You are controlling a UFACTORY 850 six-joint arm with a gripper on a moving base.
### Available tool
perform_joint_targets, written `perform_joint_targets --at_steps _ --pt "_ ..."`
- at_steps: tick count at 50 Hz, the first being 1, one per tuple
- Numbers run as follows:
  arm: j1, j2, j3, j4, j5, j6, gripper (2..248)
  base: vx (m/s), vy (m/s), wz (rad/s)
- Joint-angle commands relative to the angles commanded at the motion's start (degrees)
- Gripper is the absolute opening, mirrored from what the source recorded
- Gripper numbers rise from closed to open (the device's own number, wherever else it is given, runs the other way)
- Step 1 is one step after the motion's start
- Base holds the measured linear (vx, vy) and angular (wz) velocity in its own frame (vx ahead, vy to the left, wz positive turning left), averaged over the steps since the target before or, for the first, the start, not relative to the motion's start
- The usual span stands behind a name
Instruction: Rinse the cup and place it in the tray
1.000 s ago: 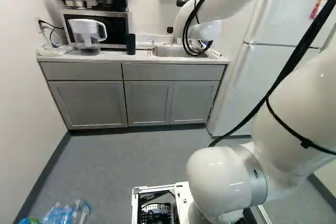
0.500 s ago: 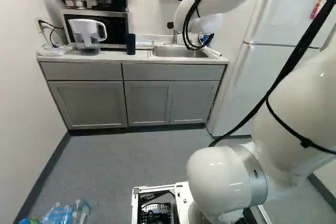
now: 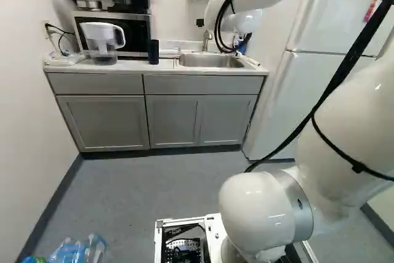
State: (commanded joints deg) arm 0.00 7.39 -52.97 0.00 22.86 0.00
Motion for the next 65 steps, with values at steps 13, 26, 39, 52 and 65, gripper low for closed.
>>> perform_joint_targets --at_steps 13,26,39,52,65 --pt "0.0 0.0 0.0 0.0 0.0 0.0 247 0.0 0.0 0.0" --pt "0.0 0.0 0.0 0.0 0.0 0.0 247 0.012 -0.006 -0.001" --pt "0.0 0.0 0.0 0.0 0.0 0.0 247 0.066 -0.031 -0.002" --pt "0.0 0.0 0.0 0.0 0.0 0.0 247 0.087 -0.048 -0.003" --pt "0.0 0.0 0.0 0.0 0.0 0.0 247 0.104 -0.064 0.002"
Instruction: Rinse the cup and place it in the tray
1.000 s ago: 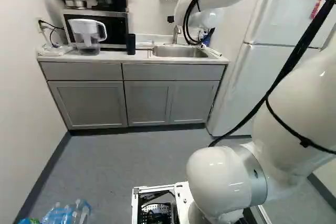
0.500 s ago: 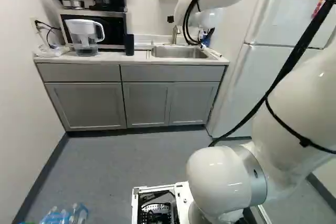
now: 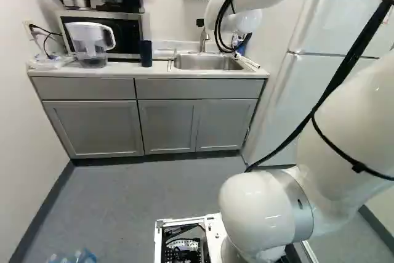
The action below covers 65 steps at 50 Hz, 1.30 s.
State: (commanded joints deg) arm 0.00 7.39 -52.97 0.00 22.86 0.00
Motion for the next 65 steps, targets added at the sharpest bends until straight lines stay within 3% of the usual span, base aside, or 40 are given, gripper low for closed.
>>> perform_joint_targets --at_steps 43,65 --pt "0.0 0.0 0.0 0.0 0.0 0.0 247 0.116 -0.088 0.003" --pt "0.0 0.0 0.0 0.0 0.0 0.0 247 0.116 -0.037 0.102"
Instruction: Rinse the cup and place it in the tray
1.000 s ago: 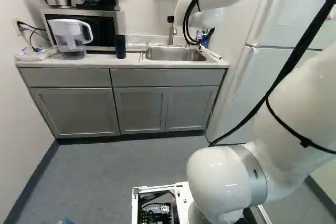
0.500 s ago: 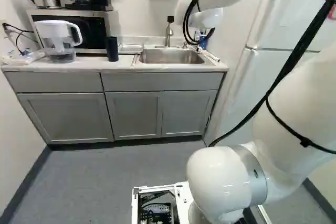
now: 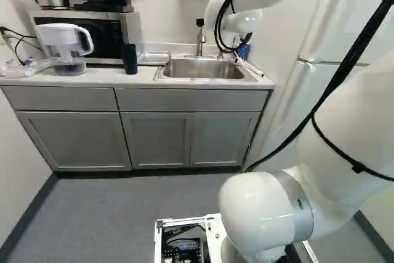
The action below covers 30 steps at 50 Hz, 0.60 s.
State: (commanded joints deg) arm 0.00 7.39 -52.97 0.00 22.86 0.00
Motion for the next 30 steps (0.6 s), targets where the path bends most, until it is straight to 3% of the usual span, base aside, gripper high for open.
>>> perform_joint_targets --at_steps 30 --pt "0.0 0.0 0.0 0.0 0.0 0.0 247 0.097 -0.023 0.124"
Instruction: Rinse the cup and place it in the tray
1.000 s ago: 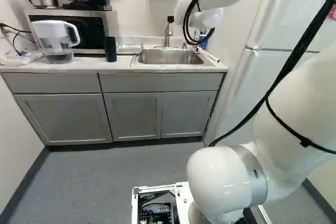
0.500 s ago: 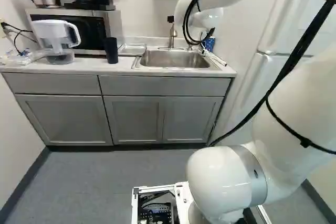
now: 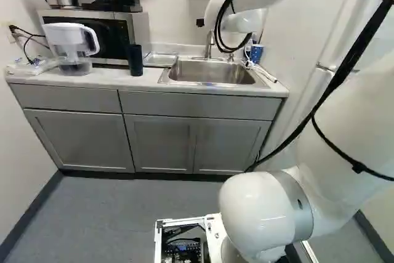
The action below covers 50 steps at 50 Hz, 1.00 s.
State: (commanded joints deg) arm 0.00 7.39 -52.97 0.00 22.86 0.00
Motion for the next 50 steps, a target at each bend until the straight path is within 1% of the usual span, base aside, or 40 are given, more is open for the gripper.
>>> perform_joint_targets --at_steps 11,27,50 --pt "0.0 0.0 0.0 0.0 0.0 0.0 247 0.069 -0.019 0.121" --pt "-0.64 -1.85 -1.74 -1.37 0.0 0.0 247 0.01 -0.003 0.013" --pt "-0.64 -1.85 -1.74 -1.37 0.0 0.0 247 0.033 0.002 0.087"
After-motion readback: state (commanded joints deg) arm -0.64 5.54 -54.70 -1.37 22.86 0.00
